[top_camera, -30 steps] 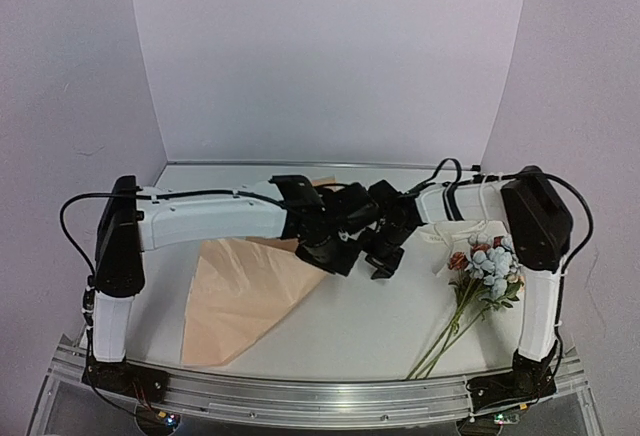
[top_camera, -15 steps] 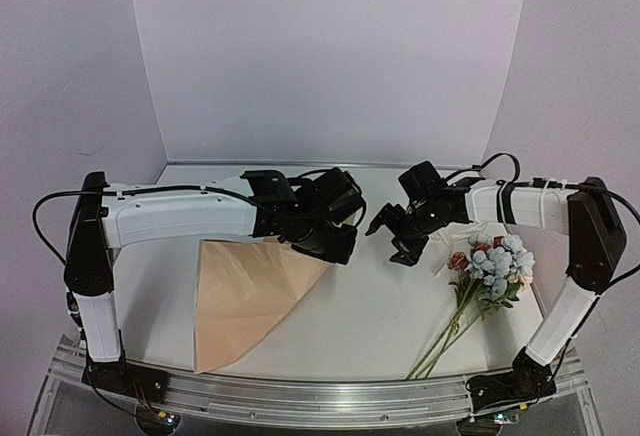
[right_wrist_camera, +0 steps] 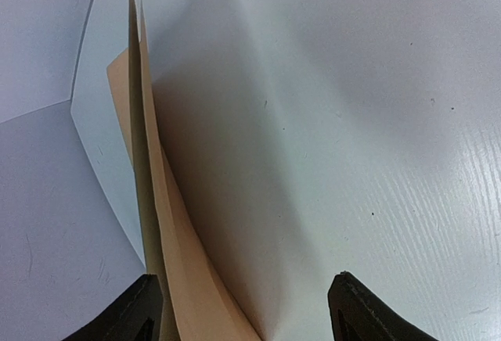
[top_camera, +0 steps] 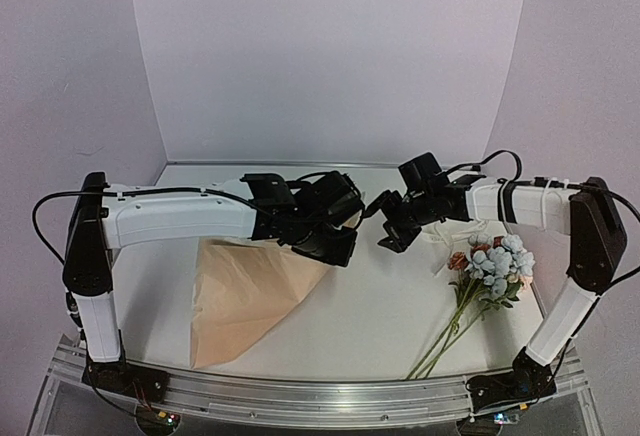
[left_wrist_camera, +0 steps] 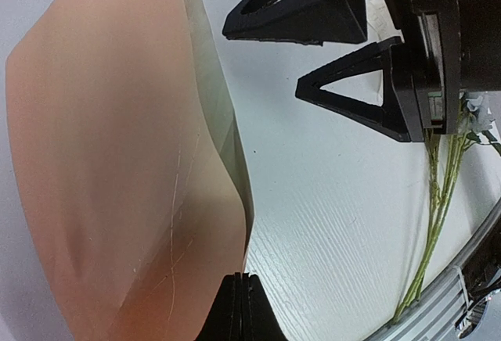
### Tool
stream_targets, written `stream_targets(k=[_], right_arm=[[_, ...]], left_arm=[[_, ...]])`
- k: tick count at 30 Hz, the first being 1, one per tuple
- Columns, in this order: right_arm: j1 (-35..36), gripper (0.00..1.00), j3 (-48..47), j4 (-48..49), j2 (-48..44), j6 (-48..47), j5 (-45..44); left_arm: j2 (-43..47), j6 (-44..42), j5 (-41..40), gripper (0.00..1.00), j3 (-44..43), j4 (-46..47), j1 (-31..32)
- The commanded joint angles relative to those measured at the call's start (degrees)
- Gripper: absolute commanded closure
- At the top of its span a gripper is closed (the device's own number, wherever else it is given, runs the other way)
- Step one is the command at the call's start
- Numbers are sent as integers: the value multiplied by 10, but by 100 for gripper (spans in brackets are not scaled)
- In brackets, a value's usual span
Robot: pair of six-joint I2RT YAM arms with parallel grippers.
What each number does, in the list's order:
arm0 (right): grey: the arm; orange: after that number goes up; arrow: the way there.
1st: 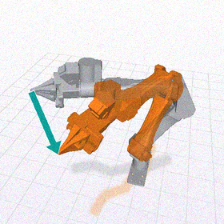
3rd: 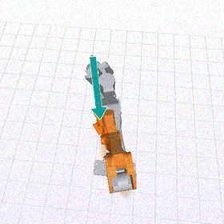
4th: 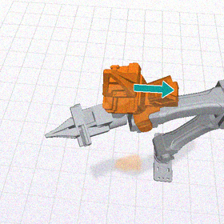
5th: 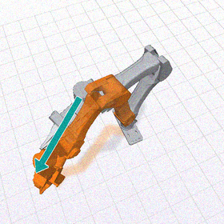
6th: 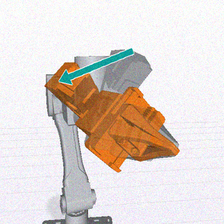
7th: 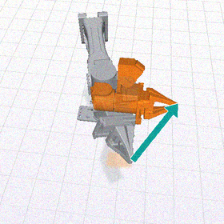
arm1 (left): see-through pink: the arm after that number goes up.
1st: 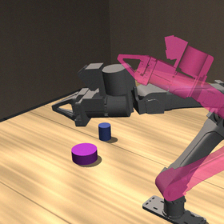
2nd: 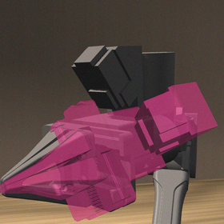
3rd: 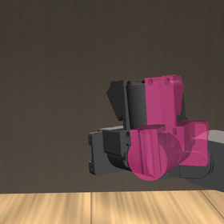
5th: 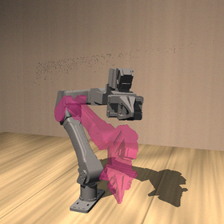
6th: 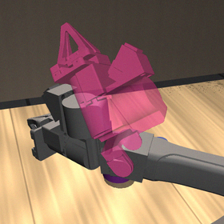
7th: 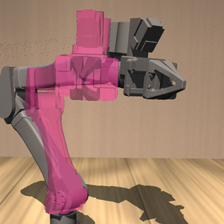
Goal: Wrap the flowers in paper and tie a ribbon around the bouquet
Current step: Pass from the left arm to the right
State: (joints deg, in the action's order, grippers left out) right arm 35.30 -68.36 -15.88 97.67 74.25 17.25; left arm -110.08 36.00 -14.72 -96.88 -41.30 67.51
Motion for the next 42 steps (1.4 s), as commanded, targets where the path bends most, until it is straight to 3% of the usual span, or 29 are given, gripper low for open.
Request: stream_targets(k=[1, 27, 30, 33, 39, 42], right_arm=[[18, 30, -12, 21, -17, 8, -5], [50, 65, -42, 46, 41, 43, 3], [51, 76, -57, 47, 48, 47, 1], [52, 97, -89, 30, 49, 42, 6], [64, 100, -218, -166, 24, -61, 4], [70, 100, -284, -235, 30, -98, 8]], left_arm=[[24, -8, 1, 100, -8, 17, 1], [49, -4, 2, 100, 16, 38, 1], [60, -1, 2, 100, 30, 46, 1], [85, 8, -2, 99, 51, 58, 1], [179, 48, -49, 84, 123, 87, -2], [239, 63, -66, 66, 173, 108, -4]])
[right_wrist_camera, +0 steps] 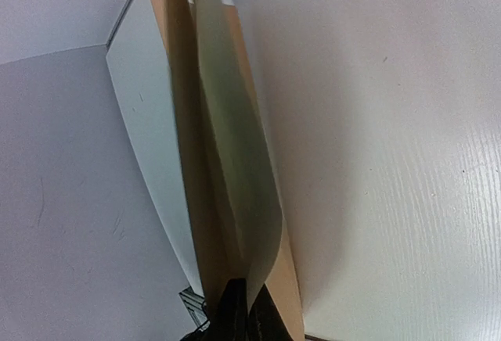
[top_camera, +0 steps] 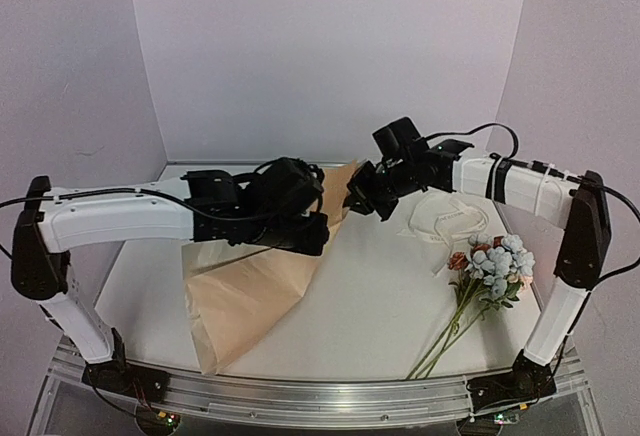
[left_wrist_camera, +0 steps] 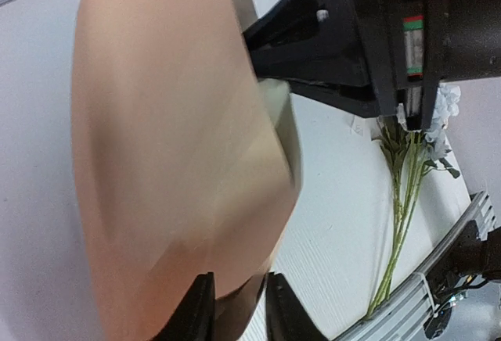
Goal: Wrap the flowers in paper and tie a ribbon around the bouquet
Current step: Pass from the left arm to the right
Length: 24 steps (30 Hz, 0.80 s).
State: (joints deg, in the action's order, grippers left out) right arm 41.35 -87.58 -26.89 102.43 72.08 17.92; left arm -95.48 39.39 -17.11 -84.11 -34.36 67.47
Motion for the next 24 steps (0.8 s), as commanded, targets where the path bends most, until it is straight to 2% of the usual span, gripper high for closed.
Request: stream_targets(k=[1, 3, 4, 7, 11, 14, 19, 24], right_arm=[[11, 100, -113, -141, -12, -85, 6], [13, 100, -163, -178, 4, -102, 18], [16, 100, -192, -204, 14, -110, 22], [27, 100, -271, -273, 42, -143, 17], [30, 100, -322, -302, 66, -157, 18], [30, 100, -344, -310, 82, -178, 37], [9, 100, -305, -311, 77, -220, 61], [-58, 100, -191, -248, 34, -225, 127]], left_arm=[[112, 33, -44, 57, 61, 45, -4], [149, 41, -51, 43, 85, 50, -5], [162, 44, -54, 42, 95, 49, -7], [195, 44, -54, 39, 112, 40, -16], [226, 38, -48, 39, 130, 27, -20], [254, 33, -33, 35, 147, 30, -32], [261, 27, 66, 30, 182, 50, -104], [233, 3, 163, 13, 213, 112, -138]])
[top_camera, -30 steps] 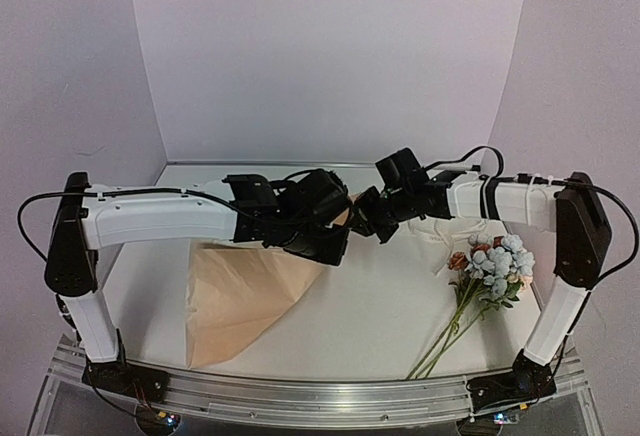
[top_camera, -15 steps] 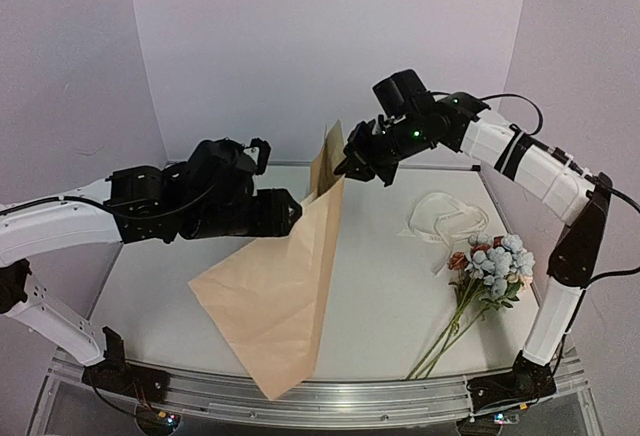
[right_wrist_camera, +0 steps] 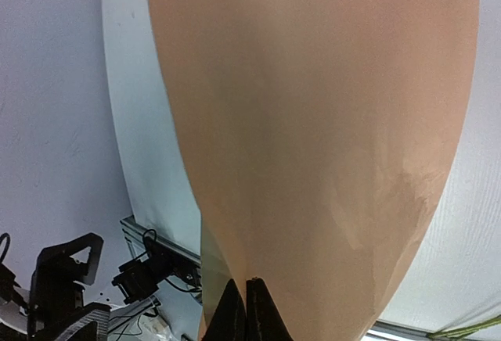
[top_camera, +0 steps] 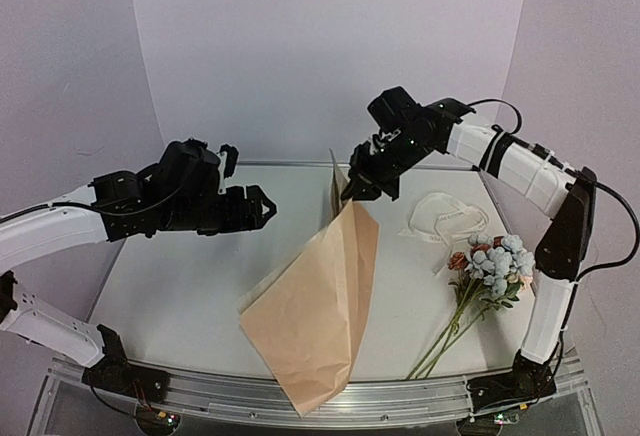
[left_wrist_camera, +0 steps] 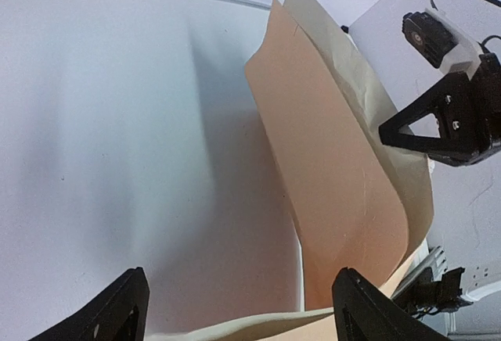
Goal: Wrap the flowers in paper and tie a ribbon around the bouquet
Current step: Pass from the left arm to the right, then unfold the folded wrapping paper at the center of the board.
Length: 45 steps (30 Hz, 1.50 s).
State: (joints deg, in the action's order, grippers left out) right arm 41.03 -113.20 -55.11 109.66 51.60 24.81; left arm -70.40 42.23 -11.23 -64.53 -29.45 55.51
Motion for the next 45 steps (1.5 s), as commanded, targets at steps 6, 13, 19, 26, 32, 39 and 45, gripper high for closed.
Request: stream_targets(k=[6, 13, 19, 26, 32, 39, 45], right_arm=[[-119, 100, 195, 90, -98, -24, 136], [-144, 100, 296, 124, -168, -70, 232], [-136, 100, 372, 162, -237, -91, 292], [-129, 100, 402, 141, -279, -124, 296], [-129, 100, 414, 116, -298, -149, 286], [-130, 100, 481, 52, -365, -199, 246], [-130, 100, 580, 31, -449, -207, 173]], left_arm=[[-85, -82, 212, 11, -4, 106, -36], [-184, -145, 240, 11, -72, 77, -56], [-249, -203, 315, 13, -103, 89, -95], [-310, -269, 520, 13, -126, 129, -103], [-373, -239, 538, 19, -136, 113, -103], [-352, -186, 440, 27, -70, 117, -103], [-350, -175, 404, 23, -16, 99, -96]])
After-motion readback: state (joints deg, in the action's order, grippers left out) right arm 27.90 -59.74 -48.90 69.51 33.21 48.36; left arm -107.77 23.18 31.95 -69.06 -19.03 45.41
